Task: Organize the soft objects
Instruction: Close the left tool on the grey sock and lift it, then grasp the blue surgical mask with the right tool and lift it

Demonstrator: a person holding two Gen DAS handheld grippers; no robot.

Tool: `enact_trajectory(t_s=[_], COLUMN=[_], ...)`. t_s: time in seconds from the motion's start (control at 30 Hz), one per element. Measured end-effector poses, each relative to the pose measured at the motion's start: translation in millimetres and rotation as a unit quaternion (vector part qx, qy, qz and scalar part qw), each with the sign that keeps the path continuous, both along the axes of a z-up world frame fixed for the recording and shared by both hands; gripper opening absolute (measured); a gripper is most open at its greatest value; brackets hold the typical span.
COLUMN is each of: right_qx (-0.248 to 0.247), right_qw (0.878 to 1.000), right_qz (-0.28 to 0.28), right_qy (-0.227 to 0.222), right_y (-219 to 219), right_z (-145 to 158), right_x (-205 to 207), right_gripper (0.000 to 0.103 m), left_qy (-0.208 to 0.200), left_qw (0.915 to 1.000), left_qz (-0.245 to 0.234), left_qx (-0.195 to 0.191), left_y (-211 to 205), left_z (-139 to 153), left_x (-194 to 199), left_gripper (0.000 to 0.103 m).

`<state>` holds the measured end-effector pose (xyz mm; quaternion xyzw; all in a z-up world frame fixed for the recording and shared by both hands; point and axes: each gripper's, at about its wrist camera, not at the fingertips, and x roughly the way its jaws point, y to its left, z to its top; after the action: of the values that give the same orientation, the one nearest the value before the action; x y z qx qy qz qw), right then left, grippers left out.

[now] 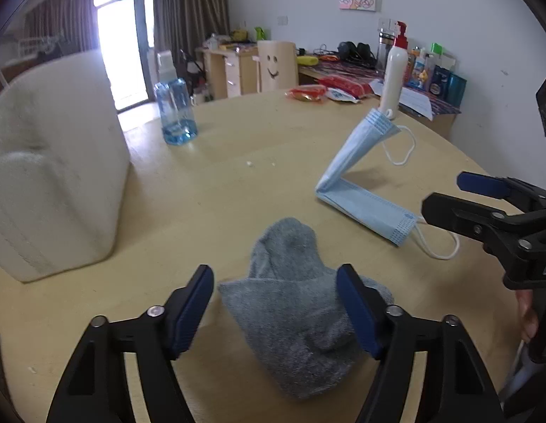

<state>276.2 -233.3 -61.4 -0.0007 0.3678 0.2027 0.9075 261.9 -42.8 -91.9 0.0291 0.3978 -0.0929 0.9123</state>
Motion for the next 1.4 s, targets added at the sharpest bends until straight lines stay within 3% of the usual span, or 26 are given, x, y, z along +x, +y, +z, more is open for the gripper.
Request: enact_trajectory(t_s=[0.13,0.4,0.6,0.87,0.97,1.13,1.4], right_qx=[-0.008,-0.028,-0.045,-0.067,-0.075,-0.094,-0.104], right_qw=[1.000,0.999,0.998,0.996,0.995,0.992,0.991], right_qz=[0.006,0.025,0.033,0.046,0.046,0.055,0.060], right_qy=[0.005,0.013,0.025,0.033,0.039,0.058,0.051], right_y=[3,15,23,36,39,46,48], right_z=[-1,-3,-8,-12,-14,-24,-24], right_x=[3,9,17,23,26,32,30], right_gripper=[0.103,0.103,0.103,0.103,0.095,0.070,0.035], left_qy=[0.010,0.023,0.024,0.020,0.017,0.014,0.006], left_qw=[0.9999,0.9997,0.9997,0.9992,0.9993,0.9988,0.9987], left_qz=[-0.005,0.002,-0.001,-0.007,-0.003,-0.004,-0.003], left_qx=[-0.005,-0.001,-0.006,-0.034,-0.034,-0.046,-0.051], left_y=[1,3,5,13,14,16,19], left_z=[-3,-5,-5,-3,-2,-1,1], left_x=[0,2,1,-1,-2,-2,-3], left_gripper=[0.057,0.045,0.015,0.015,0.015,0.015,0.015])
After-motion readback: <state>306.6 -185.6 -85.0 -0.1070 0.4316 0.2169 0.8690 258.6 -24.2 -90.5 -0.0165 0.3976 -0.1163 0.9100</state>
